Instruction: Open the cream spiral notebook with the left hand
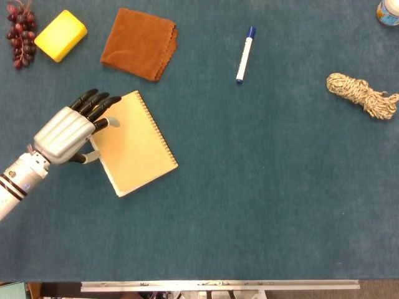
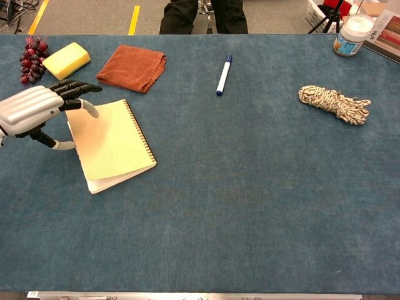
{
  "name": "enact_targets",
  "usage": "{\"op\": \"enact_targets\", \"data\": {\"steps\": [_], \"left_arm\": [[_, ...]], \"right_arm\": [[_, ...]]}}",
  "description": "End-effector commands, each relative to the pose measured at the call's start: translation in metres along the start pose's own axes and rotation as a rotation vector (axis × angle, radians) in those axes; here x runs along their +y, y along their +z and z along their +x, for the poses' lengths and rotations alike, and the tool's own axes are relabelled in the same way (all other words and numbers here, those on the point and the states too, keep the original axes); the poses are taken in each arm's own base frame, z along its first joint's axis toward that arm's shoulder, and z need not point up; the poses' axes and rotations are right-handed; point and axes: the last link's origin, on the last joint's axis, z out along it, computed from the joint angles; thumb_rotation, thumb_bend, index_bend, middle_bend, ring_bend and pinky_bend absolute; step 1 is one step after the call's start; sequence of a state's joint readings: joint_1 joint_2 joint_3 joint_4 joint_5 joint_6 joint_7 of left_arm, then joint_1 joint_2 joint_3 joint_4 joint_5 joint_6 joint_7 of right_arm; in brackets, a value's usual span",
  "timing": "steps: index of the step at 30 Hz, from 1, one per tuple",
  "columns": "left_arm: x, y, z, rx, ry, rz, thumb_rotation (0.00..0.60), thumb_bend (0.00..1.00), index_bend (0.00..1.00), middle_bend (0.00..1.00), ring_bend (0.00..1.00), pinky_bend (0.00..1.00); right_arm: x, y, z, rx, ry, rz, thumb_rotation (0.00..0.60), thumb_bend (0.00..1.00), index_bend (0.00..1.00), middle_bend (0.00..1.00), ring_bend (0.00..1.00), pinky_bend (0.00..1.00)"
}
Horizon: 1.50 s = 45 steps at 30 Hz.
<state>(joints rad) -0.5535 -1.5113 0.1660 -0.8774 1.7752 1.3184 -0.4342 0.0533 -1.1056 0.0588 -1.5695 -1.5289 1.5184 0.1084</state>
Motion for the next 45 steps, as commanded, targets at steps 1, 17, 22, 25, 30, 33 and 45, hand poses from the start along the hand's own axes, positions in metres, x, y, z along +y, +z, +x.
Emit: {"op": "enact_targets", "data": {"steps": [1, 17, 22, 25, 30, 33, 45], "left_arm": [[0.002, 0.001, 0.002, 0.031, -0.018, -0.012, 0.600, 0.17, 0.30, 0.06, 0.00, 0.00], [0.017, 0.016, 0.015, 0.140, -0.149, -0.061, 0.600, 0.26, 0.37, 0.11, 0.00, 0.00], [0.030, 0.028, 0.022, 0.144, -0.159, -0.097, 0.600, 0.26, 0.37, 0.11, 0.00, 0.00], [0.038, 0.035, 0.024, 0.135, -0.145, -0.117, 0.600, 0.26, 0.38, 0.11, 0.00, 0.00], [0.050, 0.047, 0.023, 0.124, -0.142, -0.136, 0.600, 0.26, 0.39, 0.11, 0.00, 0.00], [0.057, 0.053, 0.021, 0.122, -0.140, -0.150, 0.600, 0.26, 0.41, 0.11, 0.00, 0.00], [0.080, 0.084, 0.031, 0.173, -0.165, -0.173, 0.600, 0.26, 0.41, 0.11, 0.00, 0.00]], "right_arm": [[0.000, 0.000, 0.000, 0.002, 0.001, 0.002, 0.600, 0.37, 0.54, 0.45, 0.40, 0.47], [0.000, 0.000, 0.002, 0.017, 0.007, 0.003, 0.600, 0.37, 0.54, 0.45, 0.40, 0.47], [0.001, 0.000, 0.002, 0.019, 0.009, 0.003, 0.600, 0.38, 0.54, 0.45, 0.40, 0.47], [0.002, 0.000, 0.002, 0.022, 0.012, 0.002, 0.600, 0.37, 0.54, 0.45, 0.40, 0.47], [0.005, -0.001, 0.002, 0.027, 0.016, -0.003, 0.600, 0.37, 0.54, 0.45, 0.40, 0.47], [0.006, -0.001, 0.002, 0.028, 0.017, -0.006, 0.600, 0.37, 0.54, 0.45, 0.40, 0.47], [0.009, 0.000, 0.001, 0.031, 0.022, -0.008, 0.600, 0.37, 0.54, 0.45, 0.40, 0.47]]}}
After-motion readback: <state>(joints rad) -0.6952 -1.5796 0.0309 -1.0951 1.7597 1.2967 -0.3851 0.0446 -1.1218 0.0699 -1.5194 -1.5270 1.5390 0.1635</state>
